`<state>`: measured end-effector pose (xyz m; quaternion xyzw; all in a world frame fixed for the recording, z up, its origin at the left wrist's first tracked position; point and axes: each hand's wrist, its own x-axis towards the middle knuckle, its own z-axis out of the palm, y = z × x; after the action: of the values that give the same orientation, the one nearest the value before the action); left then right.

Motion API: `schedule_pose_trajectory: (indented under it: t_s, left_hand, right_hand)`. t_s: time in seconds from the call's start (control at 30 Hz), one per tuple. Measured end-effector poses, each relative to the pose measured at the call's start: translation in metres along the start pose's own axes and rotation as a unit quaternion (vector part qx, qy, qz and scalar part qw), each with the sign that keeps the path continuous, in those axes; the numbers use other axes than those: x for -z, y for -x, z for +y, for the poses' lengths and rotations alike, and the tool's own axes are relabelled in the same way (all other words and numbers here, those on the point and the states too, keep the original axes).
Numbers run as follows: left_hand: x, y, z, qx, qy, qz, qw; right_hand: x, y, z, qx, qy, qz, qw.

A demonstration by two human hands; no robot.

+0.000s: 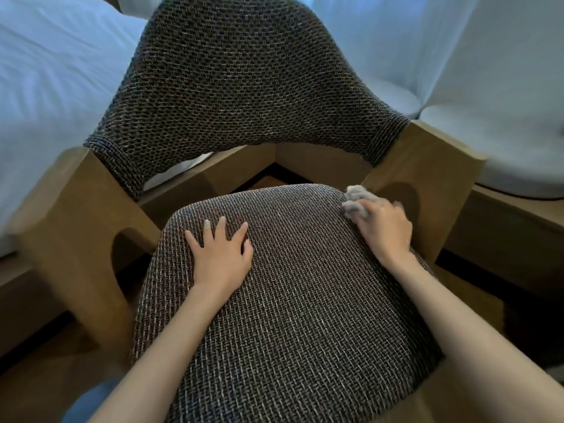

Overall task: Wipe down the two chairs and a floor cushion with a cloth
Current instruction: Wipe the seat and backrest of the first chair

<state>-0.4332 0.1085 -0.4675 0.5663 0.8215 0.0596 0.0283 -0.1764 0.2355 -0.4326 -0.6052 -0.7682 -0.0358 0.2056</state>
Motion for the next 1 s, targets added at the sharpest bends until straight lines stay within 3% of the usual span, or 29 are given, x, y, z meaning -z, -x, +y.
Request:
schedule_pose_trajectory:
  t_s: [0.07,0.17,0.27,0.33,0.43,0.5,0.57,0.63,0.73,0.9,1.0]
  left_hand:
    - [-0.002,0.007,0.006,-0.01,-0.002,-0.006,1.0]
    - [0.0,0.008,0.012,-0.01,-0.001,-0.01,1.0]
    - [0.003,0.011,0.011,-0.02,-0.003,-0.01,1.0]
    - [0.002,0.019,0.009,-0.031,0.004,-0.01,0.999]
    - [-0.002,0.034,0.013,-0.042,0.0,-0.014,0.999]
    - [-0.004,0.042,0.019,-0.044,-0.002,-0.016,0.999]
    - [-0.004,0.045,0.024,-0.043,-0.002,-0.016,0.999]
    - [-0.003,0.045,0.025,-0.04,-0.004,-0.017,0.999]
    - [0.0,0.047,0.024,-0.049,0.007,-0.016,0.999]
    - [0.001,0.061,0.023,-0.079,0.04,-0.003,0.996]
    - [0.0,0.07,0.027,-0.088,0.049,0.001,0.995]
  right_hand:
    - [-0.004,0.013,-0.024,0.0,-0.043,0.008,0.999]
    - [-0.012,0.064,-0.087,0.099,-0.141,-0.033,0.985]
    - [-0.007,0.084,-0.081,0.164,-0.121,-0.062,0.977]
    - [0.003,0.064,-0.042,0.139,-0.08,-0.049,0.986]
    - [0.018,0.029,0.013,0.034,-0.04,-0.022,0.998]
    - [0.016,0.031,0.008,-0.015,-0.025,0.016,0.999]
    - [0.009,0.055,-0.027,-0.008,-0.041,0.037,0.998]
    - [0.008,0.091,-0.064,0.054,-0.104,0.002,0.993]
    - [0.018,0.114,-0.056,0.13,-0.094,-0.024,0.987]
    - [0.04,0.08,0.021,0.002,-0.01,0.003,1.0]
    - [0.036,0.095,-0.001,-0.004,-0.03,0.02,0.999]
